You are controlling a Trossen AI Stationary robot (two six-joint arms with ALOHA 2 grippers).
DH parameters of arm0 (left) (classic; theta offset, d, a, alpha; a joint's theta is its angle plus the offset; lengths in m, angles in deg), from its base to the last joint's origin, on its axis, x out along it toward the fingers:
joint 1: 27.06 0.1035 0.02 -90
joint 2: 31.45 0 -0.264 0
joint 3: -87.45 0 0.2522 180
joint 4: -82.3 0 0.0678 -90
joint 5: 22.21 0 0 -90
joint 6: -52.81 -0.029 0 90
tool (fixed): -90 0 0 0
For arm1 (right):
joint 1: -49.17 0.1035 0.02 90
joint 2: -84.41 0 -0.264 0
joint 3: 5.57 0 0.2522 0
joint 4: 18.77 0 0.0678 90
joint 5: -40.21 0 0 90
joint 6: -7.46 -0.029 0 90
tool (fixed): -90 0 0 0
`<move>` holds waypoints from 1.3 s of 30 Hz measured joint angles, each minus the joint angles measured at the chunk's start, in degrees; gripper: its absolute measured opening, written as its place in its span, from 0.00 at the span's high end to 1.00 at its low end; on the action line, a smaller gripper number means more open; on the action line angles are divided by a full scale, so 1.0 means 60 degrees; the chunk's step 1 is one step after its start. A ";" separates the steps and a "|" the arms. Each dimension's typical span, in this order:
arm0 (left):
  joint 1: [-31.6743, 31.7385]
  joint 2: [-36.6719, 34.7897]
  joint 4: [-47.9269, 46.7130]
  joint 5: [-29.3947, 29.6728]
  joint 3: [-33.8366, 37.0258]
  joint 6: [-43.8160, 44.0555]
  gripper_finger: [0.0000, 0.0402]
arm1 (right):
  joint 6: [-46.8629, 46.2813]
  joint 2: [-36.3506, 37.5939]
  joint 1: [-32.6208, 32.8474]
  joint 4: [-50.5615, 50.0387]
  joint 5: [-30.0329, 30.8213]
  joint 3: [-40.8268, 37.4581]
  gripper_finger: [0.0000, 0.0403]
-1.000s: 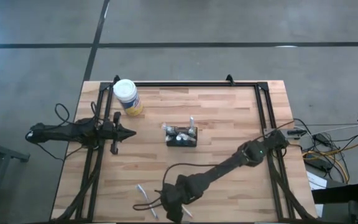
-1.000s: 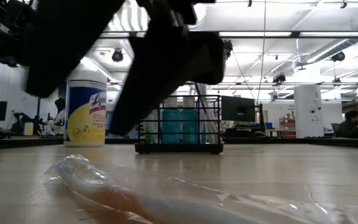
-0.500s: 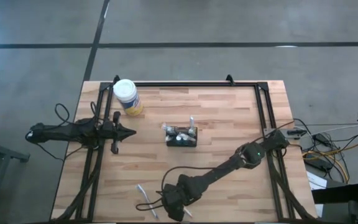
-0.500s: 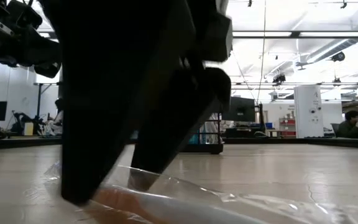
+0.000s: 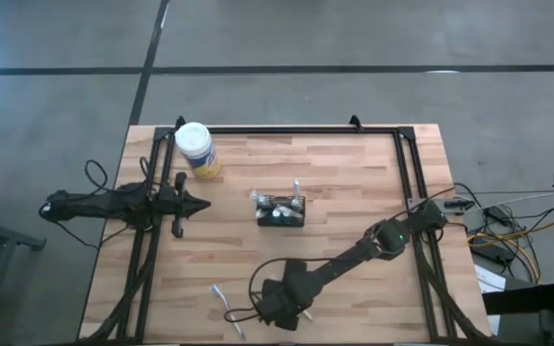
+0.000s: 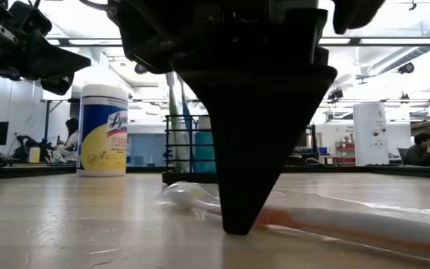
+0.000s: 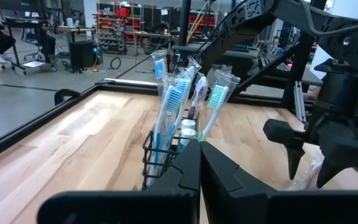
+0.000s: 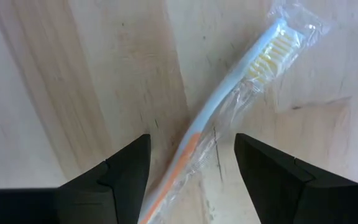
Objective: Pick & Place toothbrushing station
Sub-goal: Put the orange toothbrush into the mesh organizer
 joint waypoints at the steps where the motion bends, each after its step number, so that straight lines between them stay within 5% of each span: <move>1: 0.0000 0.0000 -0.0004 0.0002 0.0001 0.0018 0.99 | 0.0141 0.0000 -0.0003 0.0004 0.0010 -0.0004 0.43; 6: 0.0000 0.0000 -0.0004 0.0002 0.0001 0.0084 0.99 | 0.0459 0.0000 -0.0020 0.0046 0.0007 -0.0018 0.50; 18: 0.0000 0.0000 -0.0002 -0.0003 0.0001 0.0138 0.99 | 0.1760 0.0013 -0.0111 0.0031 0.0015 -0.0140 0.93; 27: 0.0000 0.0004 0.0320 -0.0017 -0.0019 -0.0247 0.99 | 0.2768 0.0848 -0.0152 -0.0234 0.2221 -0.0277 0.95; 33: 0.0000 0.0011 0.0986 -0.0020 -0.0036 -0.0469 0.99 | 0.3686 0.3746 -0.0081 0.0171 0.3518 -0.1113 0.95; 39: 0.0000 0.0011 0.1328 -0.0024 -0.0039 -0.0708 0.99 | 0.5822 0.7169 -0.0098 0.4052 0.3617 -0.4551 0.95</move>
